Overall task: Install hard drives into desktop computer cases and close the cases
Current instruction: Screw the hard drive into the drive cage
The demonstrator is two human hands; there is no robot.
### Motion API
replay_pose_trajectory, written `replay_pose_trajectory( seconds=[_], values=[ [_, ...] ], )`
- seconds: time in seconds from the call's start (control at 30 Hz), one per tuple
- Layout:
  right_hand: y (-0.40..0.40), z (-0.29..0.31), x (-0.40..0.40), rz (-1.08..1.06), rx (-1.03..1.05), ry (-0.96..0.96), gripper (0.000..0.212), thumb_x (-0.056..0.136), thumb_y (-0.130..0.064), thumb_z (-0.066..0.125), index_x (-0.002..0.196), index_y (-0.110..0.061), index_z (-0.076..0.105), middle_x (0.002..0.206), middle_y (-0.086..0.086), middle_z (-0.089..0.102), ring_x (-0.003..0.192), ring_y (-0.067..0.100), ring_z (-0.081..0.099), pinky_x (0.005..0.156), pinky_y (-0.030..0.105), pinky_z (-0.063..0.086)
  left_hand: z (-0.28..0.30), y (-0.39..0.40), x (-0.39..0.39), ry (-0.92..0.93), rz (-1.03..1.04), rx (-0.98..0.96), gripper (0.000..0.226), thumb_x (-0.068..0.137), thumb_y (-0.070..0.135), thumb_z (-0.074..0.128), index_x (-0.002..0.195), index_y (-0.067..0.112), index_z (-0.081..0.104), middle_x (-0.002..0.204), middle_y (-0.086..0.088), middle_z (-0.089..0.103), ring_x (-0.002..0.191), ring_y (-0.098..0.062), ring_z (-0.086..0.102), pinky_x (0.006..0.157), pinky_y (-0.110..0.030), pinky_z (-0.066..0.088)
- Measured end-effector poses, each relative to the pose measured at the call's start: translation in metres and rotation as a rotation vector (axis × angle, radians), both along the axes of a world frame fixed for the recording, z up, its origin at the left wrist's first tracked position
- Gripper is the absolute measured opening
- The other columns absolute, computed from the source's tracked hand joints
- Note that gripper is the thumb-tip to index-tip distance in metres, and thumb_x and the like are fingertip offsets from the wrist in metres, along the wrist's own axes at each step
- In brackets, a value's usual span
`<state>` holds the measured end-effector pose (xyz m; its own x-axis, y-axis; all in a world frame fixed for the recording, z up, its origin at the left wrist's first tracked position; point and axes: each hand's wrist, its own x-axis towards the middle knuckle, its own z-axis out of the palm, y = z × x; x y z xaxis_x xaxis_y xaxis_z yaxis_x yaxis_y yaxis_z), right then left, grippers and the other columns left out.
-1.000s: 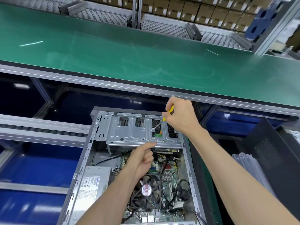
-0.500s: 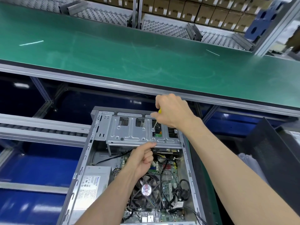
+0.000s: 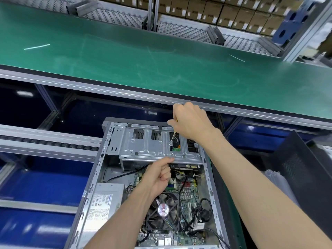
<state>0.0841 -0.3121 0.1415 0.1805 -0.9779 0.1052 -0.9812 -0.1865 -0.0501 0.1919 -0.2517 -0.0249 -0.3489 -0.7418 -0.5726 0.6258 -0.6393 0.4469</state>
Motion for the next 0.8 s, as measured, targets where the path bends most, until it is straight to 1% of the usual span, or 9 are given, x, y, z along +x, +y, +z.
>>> replay_pose_trajectory(
  seconds=[0.07,0.2,0.27,0.33,0.5,0.57,0.67,0.77,0.8],
  values=[
    [0.0,0.002,0.002,0.014,0.002,0.013,0.017,0.091,-0.028,0.063,0.094,-0.014,0.055,0.087,0.004,0.049,0.076,0.03,0.05,0.065,0.035,0.038,0.0,0.0,0.0,-0.002,-0.002,0.005,0.031,0.072,0.001,0.075,0.102,0.004,0.065,0.052,0.009,0.019,0.038,-0.005,0.018,0.031,-0.018,0.017],
    [-0.002,0.006,0.003,0.061,0.096,-0.069,0.016,0.08,-0.007,0.063,0.094,-0.013,0.059,0.09,0.005,0.06,0.082,0.029,0.055,0.061,0.031,0.039,0.001,-0.001,0.0,-0.003,-0.002,0.009,0.04,0.067,0.003,0.077,0.105,0.003,0.065,0.052,0.009,0.02,0.038,-0.005,0.018,0.031,-0.018,0.017],
    [-0.001,0.004,0.005,0.036,0.044,-0.042,0.011,0.089,-0.015,0.062,0.088,-0.012,0.052,0.079,0.001,0.048,0.076,0.028,0.049,0.062,0.032,0.036,0.001,0.0,0.0,0.002,0.0,0.011,0.041,0.067,0.003,0.077,0.106,0.002,0.065,0.052,0.009,0.02,0.038,-0.005,0.018,0.031,-0.018,0.018],
    [0.0,0.002,0.007,0.006,0.003,-0.012,0.022,0.096,-0.029,0.061,0.088,-0.015,0.047,0.076,-0.002,0.038,0.073,0.027,0.044,0.064,0.034,0.035,0.001,-0.001,0.0,-0.004,0.001,0.014,0.041,0.067,0.002,0.077,0.106,0.002,0.065,0.053,0.009,0.02,0.038,-0.005,0.018,0.031,-0.018,0.017],
    [0.0,0.008,0.008,0.066,0.107,-0.07,0.019,0.078,-0.009,0.064,0.095,-0.015,0.057,0.097,0.006,0.061,0.085,0.028,0.055,0.064,0.032,0.04,0.0,-0.001,0.0,-0.008,0.004,0.032,0.028,0.077,-0.001,0.074,0.104,0.001,0.066,0.053,0.009,0.02,0.038,-0.005,0.018,0.032,-0.018,0.016],
    [0.0,0.006,0.01,0.046,0.078,-0.034,0.009,0.082,-0.009,0.063,0.085,-0.013,0.055,0.085,0.006,0.056,0.078,0.03,0.052,0.061,0.033,0.038,0.0,-0.001,0.0,-0.002,0.004,0.029,0.036,0.07,0.001,0.076,0.105,0.001,0.066,0.053,0.009,0.02,0.038,-0.005,0.018,0.032,-0.018,0.017],
    [0.001,0.004,0.012,0.016,0.01,0.037,0.035,0.092,-0.02,0.061,0.068,-0.018,0.036,0.071,-0.002,0.034,0.07,0.03,0.044,0.063,0.035,0.033,0.0,0.0,0.0,0.002,0.006,0.022,0.038,0.068,0.001,0.077,0.105,0.002,0.066,0.053,0.008,0.02,0.038,-0.006,0.018,0.031,-0.018,0.017],
    [0.001,0.009,0.011,0.063,0.092,-0.028,0.016,0.081,-0.012,0.063,0.086,-0.018,0.049,0.084,0.002,0.052,0.079,0.028,0.052,0.063,0.034,0.039,-0.001,0.0,0.0,0.004,0.004,0.024,0.035,0.072,0.0,0.076,0.106,0.002,0.066,0.053,0.008,0.021,0.039,-0.006,0.018,0.032,-0.018,0.018],
    [0.001,0.009,0.011,0.077,0.126,-0.054,0.02,0.078,-0.007,0.062,0.092,-0.017,0.052,0.09,0.004,0.058,0.082,0.028,0.054,0.064,0.034,0.043,-0.001,0.0,0.0,0.005,0.005,0.023,0.037,0.07,0.0,0.077,0.105,0.002,0.066,0.053,0.008,0.02,0.039,-0.006,0.018,0.032,-0.018,0.018]
  ],
)
